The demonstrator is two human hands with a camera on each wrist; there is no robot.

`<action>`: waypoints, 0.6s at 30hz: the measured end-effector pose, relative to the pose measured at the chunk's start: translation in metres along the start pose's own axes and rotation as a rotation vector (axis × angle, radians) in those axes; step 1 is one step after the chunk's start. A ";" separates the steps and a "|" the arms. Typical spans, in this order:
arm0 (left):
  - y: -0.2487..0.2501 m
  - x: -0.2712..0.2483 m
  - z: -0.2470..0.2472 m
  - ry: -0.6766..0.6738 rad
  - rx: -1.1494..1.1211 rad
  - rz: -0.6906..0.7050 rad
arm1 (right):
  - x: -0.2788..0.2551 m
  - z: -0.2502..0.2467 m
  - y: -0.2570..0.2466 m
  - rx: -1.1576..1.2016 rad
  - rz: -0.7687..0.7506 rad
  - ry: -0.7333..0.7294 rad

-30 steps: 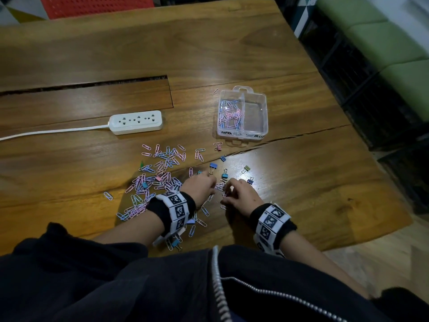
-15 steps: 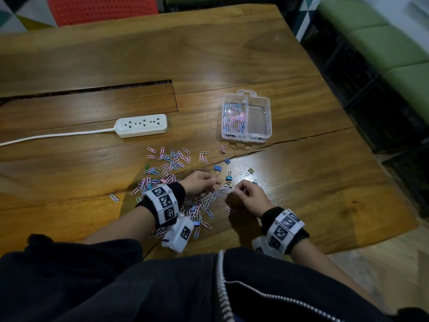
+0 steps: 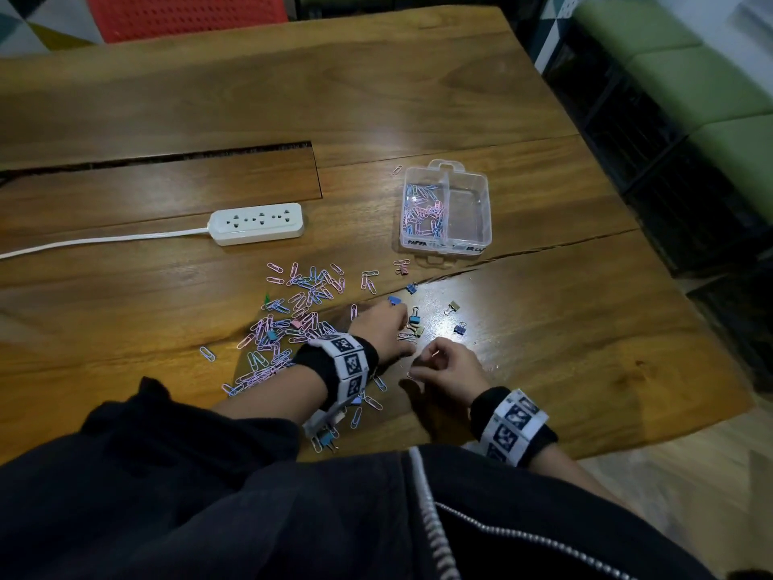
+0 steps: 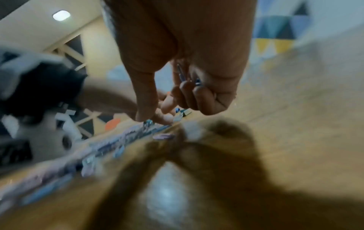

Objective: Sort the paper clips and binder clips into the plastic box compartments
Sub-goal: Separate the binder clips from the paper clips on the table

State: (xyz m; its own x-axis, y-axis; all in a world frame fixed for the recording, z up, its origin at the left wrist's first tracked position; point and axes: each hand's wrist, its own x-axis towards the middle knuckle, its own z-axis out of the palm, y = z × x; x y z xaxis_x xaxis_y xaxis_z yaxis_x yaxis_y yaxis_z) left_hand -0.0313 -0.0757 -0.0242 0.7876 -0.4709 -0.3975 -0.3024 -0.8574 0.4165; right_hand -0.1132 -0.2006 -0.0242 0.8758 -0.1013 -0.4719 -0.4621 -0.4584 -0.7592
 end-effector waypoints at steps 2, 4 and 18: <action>0.006 0.002 0.002 -0.012 0.065 -0.003 | -0.002 0.003 0.002 -0.254 -0.056 -0.005; 0.010 0.002 0.003 -0.041 0.141 -0.014 | -0.002 0.005 0.003 -0.407 -0.085 -0.021; -0.043 -0.030 -0.030 -0.085 -1.506 -0.189 | 0.010 -0.001 -0.016 -0.203 -0.065 -0.121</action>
State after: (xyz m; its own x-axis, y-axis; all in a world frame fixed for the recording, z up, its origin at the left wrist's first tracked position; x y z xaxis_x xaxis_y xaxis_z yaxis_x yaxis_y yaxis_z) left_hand -0.0260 -0.0185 -0.0061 0.7025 -0.4368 -0.5619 0.6507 0.0747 0.7556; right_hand -0.0974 -0.1952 -0.0165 0.8739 0.0353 -0.4848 -0.3573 -0.6295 -0.6900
